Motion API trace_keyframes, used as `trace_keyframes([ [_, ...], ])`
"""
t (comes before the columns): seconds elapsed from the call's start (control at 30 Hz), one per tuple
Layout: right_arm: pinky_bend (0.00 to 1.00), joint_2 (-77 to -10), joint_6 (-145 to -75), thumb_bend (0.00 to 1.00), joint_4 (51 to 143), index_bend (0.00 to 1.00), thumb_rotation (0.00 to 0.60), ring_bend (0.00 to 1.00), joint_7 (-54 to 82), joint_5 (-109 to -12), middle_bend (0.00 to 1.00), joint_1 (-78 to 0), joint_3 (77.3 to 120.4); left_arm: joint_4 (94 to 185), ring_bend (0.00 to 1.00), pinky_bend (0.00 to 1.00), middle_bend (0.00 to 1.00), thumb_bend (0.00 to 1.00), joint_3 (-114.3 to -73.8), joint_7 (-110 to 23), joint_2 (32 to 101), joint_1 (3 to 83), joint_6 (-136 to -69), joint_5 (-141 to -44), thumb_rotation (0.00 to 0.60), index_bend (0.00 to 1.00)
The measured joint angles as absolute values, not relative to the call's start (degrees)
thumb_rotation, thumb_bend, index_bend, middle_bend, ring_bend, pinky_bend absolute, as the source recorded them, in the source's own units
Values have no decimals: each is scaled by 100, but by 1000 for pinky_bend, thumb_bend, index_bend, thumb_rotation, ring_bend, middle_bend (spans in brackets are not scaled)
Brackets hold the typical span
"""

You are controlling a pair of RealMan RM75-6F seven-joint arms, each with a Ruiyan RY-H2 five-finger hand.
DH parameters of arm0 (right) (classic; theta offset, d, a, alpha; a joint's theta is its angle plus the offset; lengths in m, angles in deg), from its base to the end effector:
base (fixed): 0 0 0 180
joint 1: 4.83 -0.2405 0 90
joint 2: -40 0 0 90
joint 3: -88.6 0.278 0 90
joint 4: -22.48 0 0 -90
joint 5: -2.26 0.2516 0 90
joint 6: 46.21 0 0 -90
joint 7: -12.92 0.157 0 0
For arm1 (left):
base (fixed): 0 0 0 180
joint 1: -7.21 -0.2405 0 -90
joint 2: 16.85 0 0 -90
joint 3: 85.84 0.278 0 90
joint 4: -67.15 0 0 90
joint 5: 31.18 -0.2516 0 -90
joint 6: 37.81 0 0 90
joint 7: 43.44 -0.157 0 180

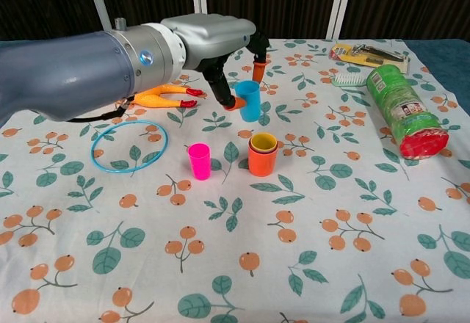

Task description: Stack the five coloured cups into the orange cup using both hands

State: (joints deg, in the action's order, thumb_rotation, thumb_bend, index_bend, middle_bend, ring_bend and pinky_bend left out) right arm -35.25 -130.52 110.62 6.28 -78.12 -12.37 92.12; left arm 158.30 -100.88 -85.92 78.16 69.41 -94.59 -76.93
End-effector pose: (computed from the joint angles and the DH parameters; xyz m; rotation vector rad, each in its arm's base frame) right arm -0.3422 -0.2169 0.0724 1.3363 -0.9351 0.8884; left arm 0.0020 0.3798 -0.0934 -2.0439 -0.7124 -0.9599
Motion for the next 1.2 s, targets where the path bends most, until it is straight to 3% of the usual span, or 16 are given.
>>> trace_keyframes([
  [1.03,77,-3539,-12948,336,11059,125,600,0,662,-7759,0,-1191,9315,15742,0,0,83,321,-9760,-8486,8065,7065,-9372,-7965,600,496],
  [1.2,77,-3538,-12937,336,11062,126,600,0,660,-7755,0,-1185,9326,15607,0,0,82,289,-9719,-8520,8147,7094,-9348,-7931,600,413],
])
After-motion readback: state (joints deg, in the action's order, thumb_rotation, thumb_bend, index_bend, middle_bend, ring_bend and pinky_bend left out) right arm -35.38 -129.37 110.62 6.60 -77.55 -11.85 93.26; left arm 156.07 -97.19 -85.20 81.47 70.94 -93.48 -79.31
